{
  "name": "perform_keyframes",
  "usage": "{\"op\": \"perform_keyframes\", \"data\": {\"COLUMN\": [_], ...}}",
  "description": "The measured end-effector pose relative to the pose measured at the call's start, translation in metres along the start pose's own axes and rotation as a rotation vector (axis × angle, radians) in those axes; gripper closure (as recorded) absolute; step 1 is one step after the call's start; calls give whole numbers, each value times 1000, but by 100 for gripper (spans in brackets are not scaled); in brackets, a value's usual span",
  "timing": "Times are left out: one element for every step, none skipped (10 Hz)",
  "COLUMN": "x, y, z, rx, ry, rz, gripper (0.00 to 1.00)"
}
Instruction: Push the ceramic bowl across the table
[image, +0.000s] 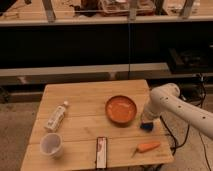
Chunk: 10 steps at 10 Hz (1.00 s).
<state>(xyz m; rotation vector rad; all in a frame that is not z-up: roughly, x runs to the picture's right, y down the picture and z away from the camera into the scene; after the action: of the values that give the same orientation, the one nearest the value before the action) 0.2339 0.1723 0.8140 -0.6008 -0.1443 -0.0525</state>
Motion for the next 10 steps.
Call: {"op": "perform_keyframes", "data": {"x": [-2,-3,-5,-5,-6,-7,-10,-17,-22,-26], "y": [0,-1,-2,-2,-2,-3,-2,-4,-6,-7], "z": [3,4,8,11,13,15,18,20,23,26], "rx": [-3,-4,-8,-10,-12,-14,-18,-22,-25,-29], "ry": [-2,-3,-6,-8,-9,-11,-12,-15,-17,-19], "rz": [-6,-10,-19,-22,-26,-32,-43,-53,-64,-76], "gripper": [97,97,97,97,97,97,97,97,97,97]}}
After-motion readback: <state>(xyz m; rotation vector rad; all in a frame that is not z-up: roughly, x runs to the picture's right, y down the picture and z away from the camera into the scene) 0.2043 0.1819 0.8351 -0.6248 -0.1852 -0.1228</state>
